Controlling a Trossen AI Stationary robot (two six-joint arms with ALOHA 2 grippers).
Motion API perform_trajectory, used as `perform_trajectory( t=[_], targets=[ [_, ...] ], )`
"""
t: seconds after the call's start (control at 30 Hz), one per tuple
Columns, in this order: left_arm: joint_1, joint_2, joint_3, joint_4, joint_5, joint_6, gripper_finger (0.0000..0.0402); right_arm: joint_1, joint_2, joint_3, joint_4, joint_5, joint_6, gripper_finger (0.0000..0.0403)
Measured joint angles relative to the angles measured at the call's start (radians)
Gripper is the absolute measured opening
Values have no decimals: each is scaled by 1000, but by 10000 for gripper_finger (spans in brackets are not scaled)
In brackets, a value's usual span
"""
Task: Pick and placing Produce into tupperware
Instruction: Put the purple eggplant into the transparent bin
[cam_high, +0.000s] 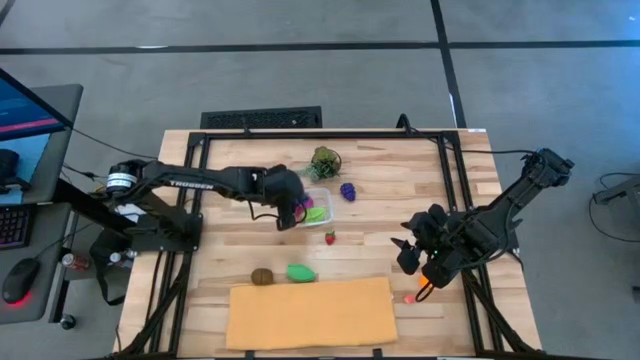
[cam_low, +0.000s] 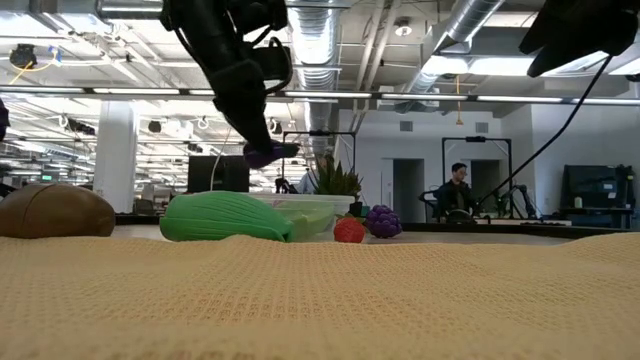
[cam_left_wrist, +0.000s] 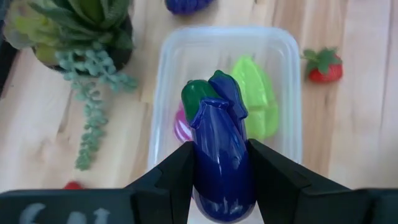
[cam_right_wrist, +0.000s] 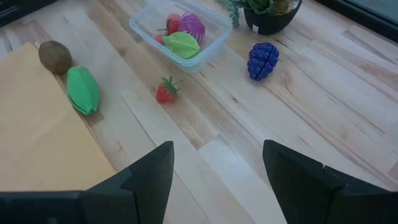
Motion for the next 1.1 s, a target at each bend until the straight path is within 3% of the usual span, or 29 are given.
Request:
perform_trajectory(
  t=[0.57, 1.1],
  targets=[
    [89, 9, -80, 140, 35, 1, 130, 0, 0, 0, 0, 7, 0, 240],
    [101, 58, -101, 137, 53, 30, 130, 0, 0, 0, 15, 7, 0, 240]
  ],
)
